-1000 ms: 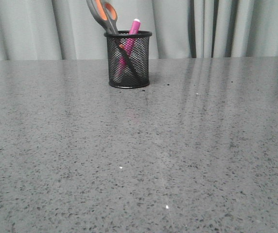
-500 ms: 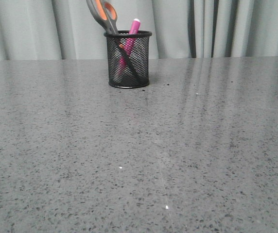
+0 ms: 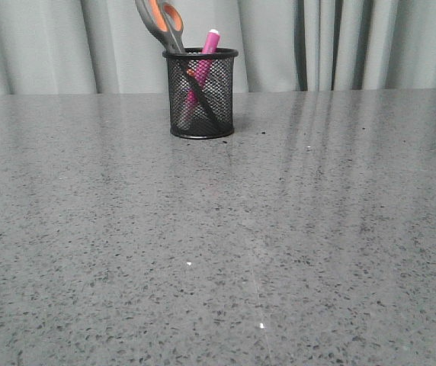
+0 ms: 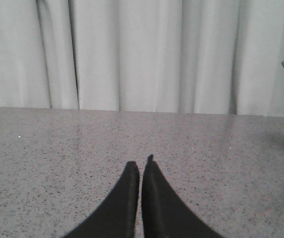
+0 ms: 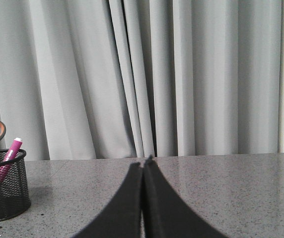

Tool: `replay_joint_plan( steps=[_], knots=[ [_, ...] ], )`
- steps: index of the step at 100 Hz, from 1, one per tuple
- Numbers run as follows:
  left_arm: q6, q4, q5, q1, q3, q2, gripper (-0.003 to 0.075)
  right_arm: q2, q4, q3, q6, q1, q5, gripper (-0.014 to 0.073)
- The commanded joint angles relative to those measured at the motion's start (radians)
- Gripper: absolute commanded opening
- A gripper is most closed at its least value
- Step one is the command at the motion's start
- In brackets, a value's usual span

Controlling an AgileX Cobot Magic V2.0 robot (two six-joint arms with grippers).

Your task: Put pen and scissors into bin

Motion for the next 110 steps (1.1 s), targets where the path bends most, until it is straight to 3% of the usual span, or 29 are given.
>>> replay_joint_plan(
  steps=[1, 33, 110],
  knots=[
    [-0.086, 0.088, -0.078, -0.041, 0.002, 0.009, -0.0019, 0.004, -0.014, -0.025, -0.008, -0.006, -0.060, -0.0069],
    [-0.088, 0.114, -0.183, -0.046, 0.176, -0.061, -0.0019, 0.004, -0.014, -0.025, -0.008, -0.006, -0.060, -0.0069],
    [-0.088, 0.084, -0.124, -0.029, 0.175, -0.113, -0.0019, 0.004, -0.014, -0.025, -0.008, -0.006, -0.057, -0.0069]
  ],
)
